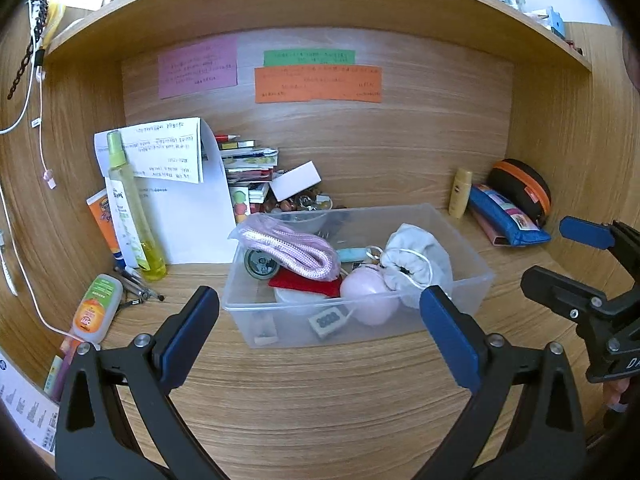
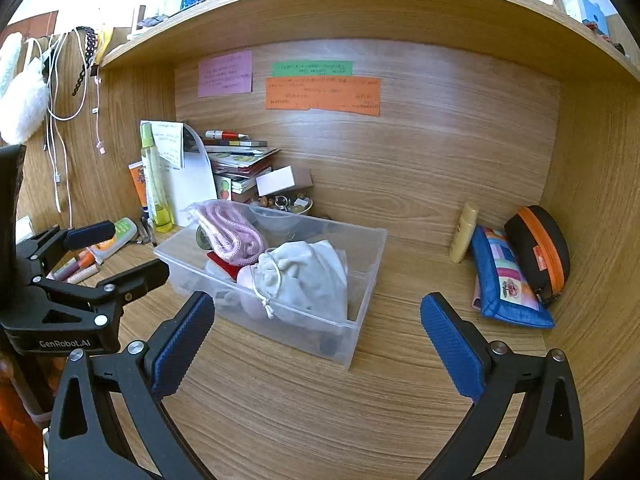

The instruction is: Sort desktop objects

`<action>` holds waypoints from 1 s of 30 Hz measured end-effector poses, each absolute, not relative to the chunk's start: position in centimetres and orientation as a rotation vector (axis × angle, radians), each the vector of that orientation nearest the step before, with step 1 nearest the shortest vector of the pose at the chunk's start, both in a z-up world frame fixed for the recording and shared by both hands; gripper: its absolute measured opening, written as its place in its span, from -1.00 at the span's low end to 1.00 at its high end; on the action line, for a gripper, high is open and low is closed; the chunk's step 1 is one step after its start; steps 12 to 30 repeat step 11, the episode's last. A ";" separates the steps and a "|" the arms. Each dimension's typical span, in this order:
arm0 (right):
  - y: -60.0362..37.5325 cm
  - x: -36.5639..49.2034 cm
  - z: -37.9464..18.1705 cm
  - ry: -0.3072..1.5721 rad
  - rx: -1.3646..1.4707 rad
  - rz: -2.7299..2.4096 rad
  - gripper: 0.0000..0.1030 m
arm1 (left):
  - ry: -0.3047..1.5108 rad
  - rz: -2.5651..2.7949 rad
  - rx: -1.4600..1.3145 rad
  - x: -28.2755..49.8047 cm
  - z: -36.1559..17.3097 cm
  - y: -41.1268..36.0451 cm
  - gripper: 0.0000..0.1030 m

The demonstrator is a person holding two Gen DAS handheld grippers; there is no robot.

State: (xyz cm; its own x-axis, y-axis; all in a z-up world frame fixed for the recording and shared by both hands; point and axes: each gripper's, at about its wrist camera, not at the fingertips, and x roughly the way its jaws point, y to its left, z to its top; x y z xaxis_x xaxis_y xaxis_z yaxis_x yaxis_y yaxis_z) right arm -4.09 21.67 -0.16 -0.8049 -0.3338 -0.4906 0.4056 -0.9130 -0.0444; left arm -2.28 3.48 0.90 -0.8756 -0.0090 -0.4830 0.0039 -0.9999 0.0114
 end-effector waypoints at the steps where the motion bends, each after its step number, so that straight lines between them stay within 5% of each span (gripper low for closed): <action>1: 21.7 -4.1 -0.2 0.207 0.684 -2.655 0.99 | -0.016 -3.038 0.777 -2.3 0.9 3.5 0.97; 30: 21.5 -5.0 -0.8 0.194 0.730 -2.645 0.99 | -0.055 -3.080 0.726 -1.9 1.1 3.8 0.97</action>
